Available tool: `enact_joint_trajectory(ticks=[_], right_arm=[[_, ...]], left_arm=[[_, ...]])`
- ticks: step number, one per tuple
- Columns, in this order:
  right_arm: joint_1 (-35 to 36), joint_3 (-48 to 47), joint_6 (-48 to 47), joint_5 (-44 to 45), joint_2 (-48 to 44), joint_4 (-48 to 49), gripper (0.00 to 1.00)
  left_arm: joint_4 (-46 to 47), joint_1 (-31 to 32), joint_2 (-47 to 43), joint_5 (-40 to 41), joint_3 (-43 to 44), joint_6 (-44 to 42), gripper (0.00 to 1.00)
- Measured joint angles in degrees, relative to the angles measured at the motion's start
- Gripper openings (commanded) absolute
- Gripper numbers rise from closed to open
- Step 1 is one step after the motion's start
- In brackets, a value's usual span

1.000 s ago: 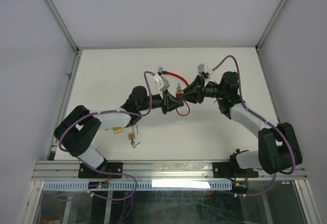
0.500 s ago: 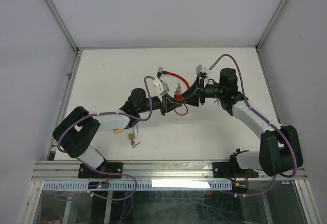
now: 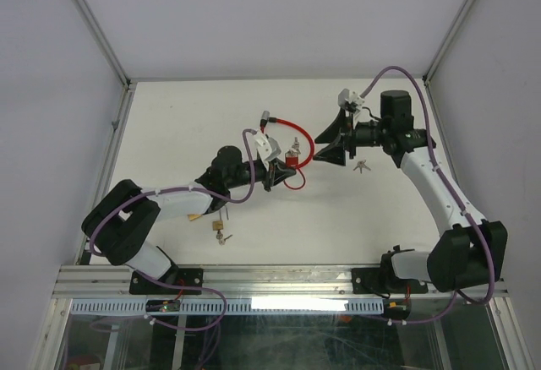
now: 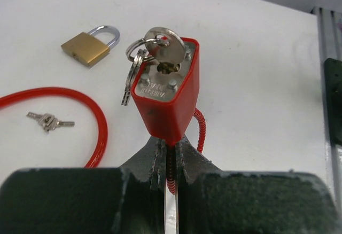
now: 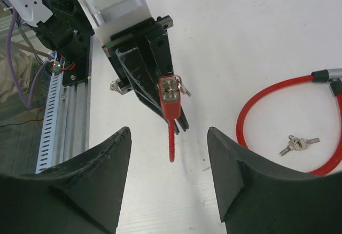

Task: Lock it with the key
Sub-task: Lock the lock.

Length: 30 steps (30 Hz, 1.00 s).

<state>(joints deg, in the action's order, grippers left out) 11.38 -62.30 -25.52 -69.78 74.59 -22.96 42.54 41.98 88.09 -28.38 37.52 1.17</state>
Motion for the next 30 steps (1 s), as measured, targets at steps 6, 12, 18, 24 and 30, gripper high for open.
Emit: enact_joint_trajectory(ticks=[6, 12, 18, 24, 30], right_arm=[[0.5, -4.2, 3.8, 4.0, -0.6, -7.4, 0.59], [9.4, -9.0, 8.3, 14.9, 1.8, -11.0, 0.55], [13.8, -10.7, 10.7, 25.1, 6.7, -12.5, 0.49], [15.5, -10.7, 11.3, 30.6, 7.8, -13.6, 0.41], [16.0, -10.7, 11.5, 32.0, 7.8, -13.6, 0.34]], left_arm=[[-7.9, 1.2, -0.5, 4.5, 0.2, -3.8, 0.00], [-13.3, 2.5, -0.5, 7.4, 1.5, -5.6, 0.00], [-15.1, 3.1, -0.5, 8.7, 3.0, -6.4, 0.00], [-16.5, 3.1, -0.5, 9.0, 3.4, -6.5, 0.00], [-17.3, 3.1, -0.5, 8.9, 3.9, -6.5, 0.00]])
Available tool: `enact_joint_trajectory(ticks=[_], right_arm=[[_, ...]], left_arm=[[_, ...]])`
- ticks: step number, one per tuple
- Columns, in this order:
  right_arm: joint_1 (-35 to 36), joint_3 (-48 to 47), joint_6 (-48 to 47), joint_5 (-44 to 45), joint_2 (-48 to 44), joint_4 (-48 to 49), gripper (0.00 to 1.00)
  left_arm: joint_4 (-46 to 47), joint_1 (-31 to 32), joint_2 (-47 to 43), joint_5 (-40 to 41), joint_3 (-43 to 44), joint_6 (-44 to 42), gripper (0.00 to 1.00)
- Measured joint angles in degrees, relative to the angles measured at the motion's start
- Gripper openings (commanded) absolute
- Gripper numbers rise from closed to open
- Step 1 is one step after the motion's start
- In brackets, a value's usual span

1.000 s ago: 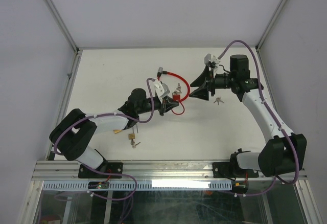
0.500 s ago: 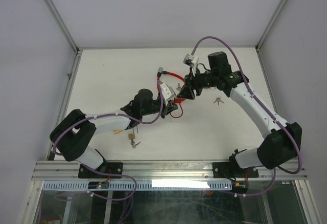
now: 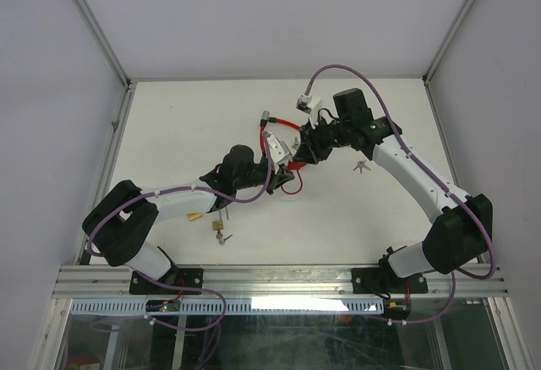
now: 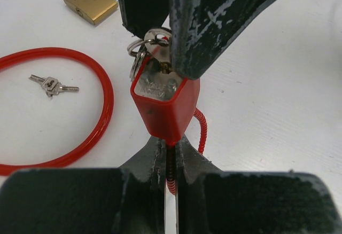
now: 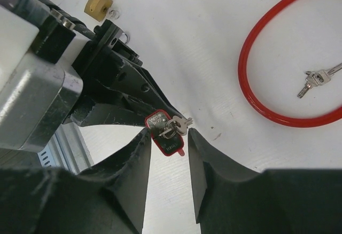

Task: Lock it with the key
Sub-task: Lock the lock.

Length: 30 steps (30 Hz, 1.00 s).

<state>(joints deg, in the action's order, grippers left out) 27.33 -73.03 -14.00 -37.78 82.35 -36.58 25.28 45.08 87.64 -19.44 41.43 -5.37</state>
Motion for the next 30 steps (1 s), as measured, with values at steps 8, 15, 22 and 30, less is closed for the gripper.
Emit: enact_joint_trajectory(ticks=[8, 15, 22, 30], right_arm=[[0.1, 0.0, -0.2, 0.0, 0.0, 0.0, 0.20], [0.1, 0.0, -1.6, -0.5, -0.1, 0.2, 0.08], [0.1, 0.0, -4.5, -1.3, -0.4, -0.2, 0.11], [-2.6, 0.0, -10.1, -6.6, -0.7, -2.6, 0.20]], left_arm=[[-0.6, 0.0, 0.0, 0.0, 0.3, 0.0, 0.00], [-0.9, 0.0, 0.2, 0.0, 0.6, 0.0, 0.00], [-0.9, 0.0, 0.2, -0.2, 0.7, 0.0, 0.00], [-1.1, 0.0, 0.2, -2.3, 0.9, -0.3, 0.00]])
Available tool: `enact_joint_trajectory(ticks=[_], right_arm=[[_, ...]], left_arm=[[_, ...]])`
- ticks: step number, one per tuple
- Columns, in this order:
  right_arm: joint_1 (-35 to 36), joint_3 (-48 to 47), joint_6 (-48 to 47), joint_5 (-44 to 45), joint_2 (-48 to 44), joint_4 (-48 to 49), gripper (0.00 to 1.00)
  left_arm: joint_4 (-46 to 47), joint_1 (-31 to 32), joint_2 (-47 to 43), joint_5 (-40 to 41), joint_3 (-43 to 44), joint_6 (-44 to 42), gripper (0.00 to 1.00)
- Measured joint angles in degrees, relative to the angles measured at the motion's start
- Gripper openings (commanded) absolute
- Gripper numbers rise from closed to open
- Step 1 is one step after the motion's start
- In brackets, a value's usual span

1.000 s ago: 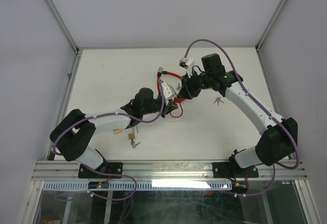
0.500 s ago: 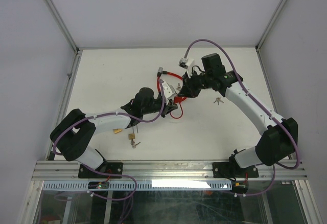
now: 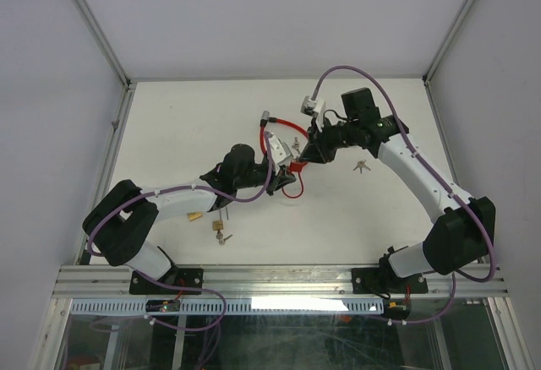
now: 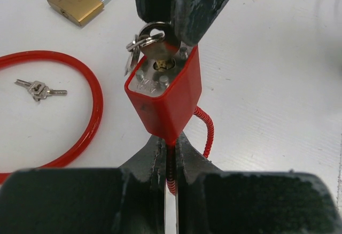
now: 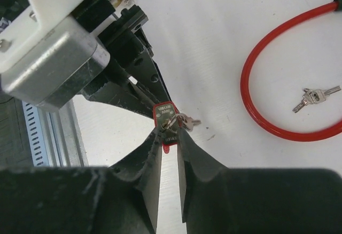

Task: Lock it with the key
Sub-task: Lock the lock.

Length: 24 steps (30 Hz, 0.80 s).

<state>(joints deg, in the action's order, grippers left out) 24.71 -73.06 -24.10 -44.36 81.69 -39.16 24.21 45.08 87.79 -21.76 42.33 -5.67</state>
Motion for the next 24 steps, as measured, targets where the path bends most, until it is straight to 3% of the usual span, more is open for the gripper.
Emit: enact_joint_trajectory(ticks=[6, 9, 13, 24], right_arm=[[-1.0, 0.0, -8.0, -5.0, 0.0, -3.7, 0.21], [-1.1, -0.6, -9.4, -6.3, 0.0, -5.3, 0.28], [-2.4, -2.8, -7.0, -7.2, 0.1, -6.0, 0.34], [-2.7, -5.7, -1.0, -6.7, 3.7, -7.0, 0.34]], left_arm=[[-2.2, 0.0, 0.0, -3.0, 0.1, -0.9, 0.00], [-2.9, 0.0, 0.0, -4.1, 0.1, -1.2, 0.00], [-3.2, 0.0, 0.0, -4.3, 0.1, -1.3, 0.00], [-3.7, 0.0, 0.0, -4.3, 0.4, -1.4, 0.00]])
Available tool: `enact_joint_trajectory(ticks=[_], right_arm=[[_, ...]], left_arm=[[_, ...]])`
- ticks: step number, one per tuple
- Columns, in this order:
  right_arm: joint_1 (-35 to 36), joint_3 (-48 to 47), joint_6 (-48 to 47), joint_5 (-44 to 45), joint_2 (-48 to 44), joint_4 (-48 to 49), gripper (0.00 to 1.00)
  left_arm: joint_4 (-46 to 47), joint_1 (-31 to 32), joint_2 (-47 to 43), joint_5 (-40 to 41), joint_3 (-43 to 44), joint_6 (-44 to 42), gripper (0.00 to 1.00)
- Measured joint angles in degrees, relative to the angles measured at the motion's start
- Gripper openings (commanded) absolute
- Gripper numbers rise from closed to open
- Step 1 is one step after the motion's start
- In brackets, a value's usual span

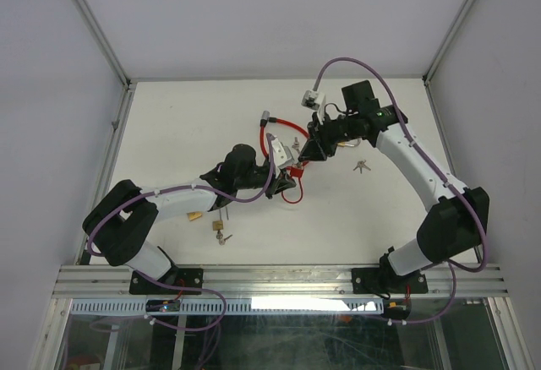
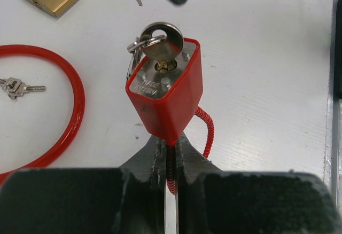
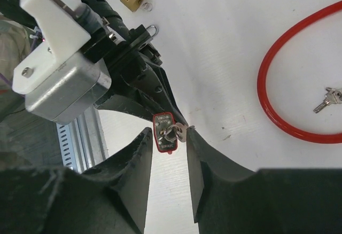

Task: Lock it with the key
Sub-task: Lock the lock.

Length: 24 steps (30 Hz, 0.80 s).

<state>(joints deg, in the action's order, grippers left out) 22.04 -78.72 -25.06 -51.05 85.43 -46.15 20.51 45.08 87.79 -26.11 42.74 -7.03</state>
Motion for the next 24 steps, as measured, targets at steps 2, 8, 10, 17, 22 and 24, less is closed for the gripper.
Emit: enact_joint_trajectory(ticks=[2, 8, 10, 17, 22, 24], right_arm=[[0.5, 0.0, 0.2, 0.6, 0.7, -0.2, 0.32], [1.8, 0.0, 0.4, 1.8, 1.0, -0.8, 0.28], [2.1, 0.0, 0.3, 2.4, 1.1, -1.2, 0.27], [3.1, 0.0, -0.7, 3.9, 1.5, -2.9, 0.09], [3.5, -0.1, -2.8, 4.4, 1.5, -4.3, 0.00], [3.6, -0.4, -4.9, 4.3, 1.6, -5.4, 0.00]], left_arm=[[0.0, 0.0, 0.0, 0.0, 0.0, 0.0, 0.00], [0.0, 0.0, 0.0, -0.2, 0.2, 0.0, 0.00], [0.0, 0.0, 0.0, -0.5, 0.2, 0.0, 0.00], [-0.1, 0.0, 0.0, -1.0, 0.2, 0.0, 0.00], [-1.2, 0.0, 0.0, -1.4, 0.2, 0.0, 0.00], [-1.4, 0.0, 0.0, -2.3, 0.2, -0.1, 0.00]])
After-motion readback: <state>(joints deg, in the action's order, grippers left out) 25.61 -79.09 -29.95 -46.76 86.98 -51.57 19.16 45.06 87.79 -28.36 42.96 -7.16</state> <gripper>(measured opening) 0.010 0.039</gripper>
